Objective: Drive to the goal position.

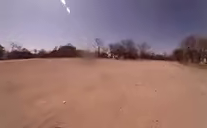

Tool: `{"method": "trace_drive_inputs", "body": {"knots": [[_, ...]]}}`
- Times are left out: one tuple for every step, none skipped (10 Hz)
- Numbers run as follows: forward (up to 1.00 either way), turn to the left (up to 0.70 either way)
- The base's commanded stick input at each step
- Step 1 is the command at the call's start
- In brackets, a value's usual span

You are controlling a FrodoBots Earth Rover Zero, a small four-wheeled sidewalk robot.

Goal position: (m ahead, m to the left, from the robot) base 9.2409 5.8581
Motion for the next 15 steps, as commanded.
{"method": "trace_drive_inputs", "body": {"knots": [[1.0,0.03],[1.0,0.14],[1.0,0.26],[1.0,0.27],[1.0,0.27],[1.0,0.0],[1.0,0.0],[1.0,0.0],[1.0,0.0],[1.0,0.0],[1.0,0.0],[1.0,0.0],[1.0,0.27],[1.0,0.27],[1.0,0.27]]}}
